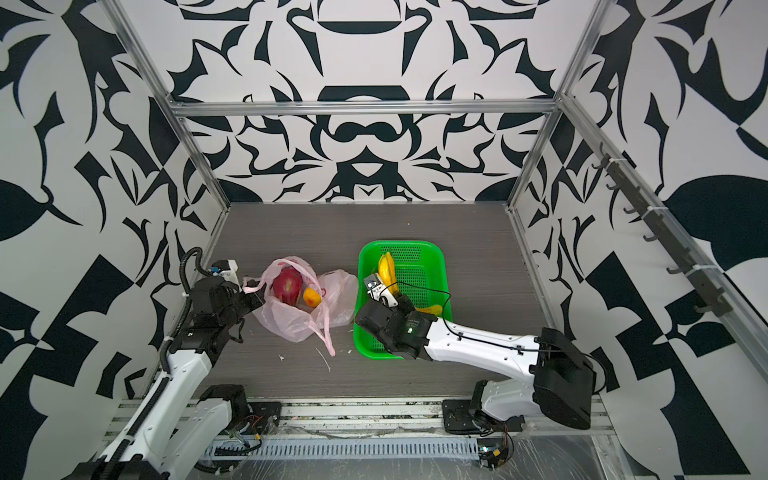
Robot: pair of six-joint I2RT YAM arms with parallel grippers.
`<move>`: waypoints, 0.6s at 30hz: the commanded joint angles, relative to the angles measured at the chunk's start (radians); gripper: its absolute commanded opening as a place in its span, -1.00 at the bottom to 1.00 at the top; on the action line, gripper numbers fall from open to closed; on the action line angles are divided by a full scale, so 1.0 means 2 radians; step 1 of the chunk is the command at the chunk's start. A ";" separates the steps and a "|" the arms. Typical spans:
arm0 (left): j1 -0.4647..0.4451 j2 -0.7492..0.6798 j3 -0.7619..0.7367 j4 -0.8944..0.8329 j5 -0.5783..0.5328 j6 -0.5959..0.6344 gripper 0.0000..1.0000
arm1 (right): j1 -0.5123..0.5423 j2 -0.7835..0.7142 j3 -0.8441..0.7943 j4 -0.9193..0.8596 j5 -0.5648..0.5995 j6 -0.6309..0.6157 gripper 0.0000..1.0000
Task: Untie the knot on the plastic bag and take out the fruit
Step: 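Lower the bananas into the green basket beside the dragon fruit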
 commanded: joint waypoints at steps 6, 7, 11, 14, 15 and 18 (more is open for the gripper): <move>0.001 -0.010 0.013 -0.012 -0.004 0.005 -1.00 | -0.027 0.004 -0.018 0.017 -0.034 0.038 -0.62; 0.001 -0.009 0.013 -0.011 -0.005 0.006 -1.00 | -0.031 0.005 -0.019 0.017 -0.041 0.041 -0.61; 0.001 -0.007 0.015 -0.010 -0.005 0.006 -1.00 | -0.046 0.016 -0.027 0.017 -0.065 0.049 -0.61; 0.001 -0.006 0.014 -0.009 -0.004 0.006 -1.00 | -0.055 0.021 -0.033 0.020 -0.077 0.053 -0.61; 0.001 -0.005 0.015 -0.009 -0.004 0.006 -1.00 | -0.057 0.021 -0.036 0.022 -0.080 0.053 -0.61; 0.001 -0.005 0.014 -0.009 -0.004 0.005 -1.00 | -0.062 0.024 -0.040 0.019 -0.083 0.055 -0.60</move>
